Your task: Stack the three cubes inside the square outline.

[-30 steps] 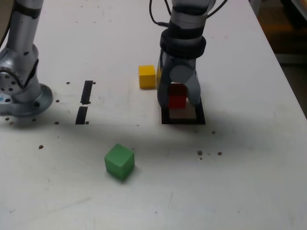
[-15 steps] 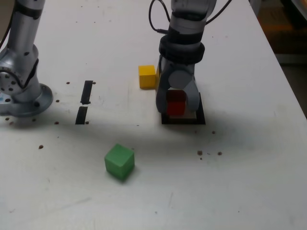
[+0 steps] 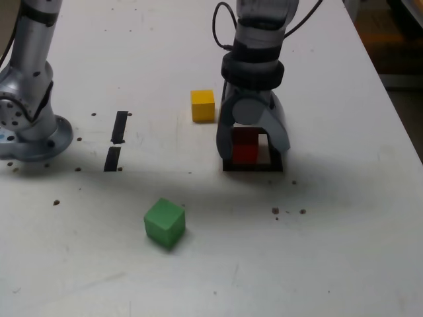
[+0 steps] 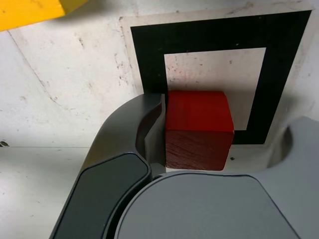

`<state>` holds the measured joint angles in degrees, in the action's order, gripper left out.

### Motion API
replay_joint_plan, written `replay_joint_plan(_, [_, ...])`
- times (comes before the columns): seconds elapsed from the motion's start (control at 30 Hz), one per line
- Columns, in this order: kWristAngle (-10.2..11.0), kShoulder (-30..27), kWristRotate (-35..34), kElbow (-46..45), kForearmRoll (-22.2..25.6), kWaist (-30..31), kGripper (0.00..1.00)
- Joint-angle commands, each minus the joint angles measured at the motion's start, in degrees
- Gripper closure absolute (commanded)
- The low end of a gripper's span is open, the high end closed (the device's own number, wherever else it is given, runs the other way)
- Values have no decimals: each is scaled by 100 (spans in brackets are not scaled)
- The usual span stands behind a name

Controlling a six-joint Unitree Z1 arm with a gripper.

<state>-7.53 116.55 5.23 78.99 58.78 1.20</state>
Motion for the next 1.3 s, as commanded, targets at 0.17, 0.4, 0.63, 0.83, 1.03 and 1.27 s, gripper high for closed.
replay_joint_plan(0.17, [154, -229, 6, -34, 170, 3, 8])
replay_joint_plan(0.4, [475, -858, -211, -113, 710, 3, 5])
replay_joint_plan(0.63, [812, -1405, -408, -207, 1056, -11, 1])
replay_joint_plan(0.83, [1002, -1628, -471, -492, 1162, -265, 0])
replay_joint_plan(1.03, [1280, -1693, -408, -675, 1108, -622, 1])
replay_joint_plan(1.27, [1576, -1649, -242, -839, 928, -982, 3])
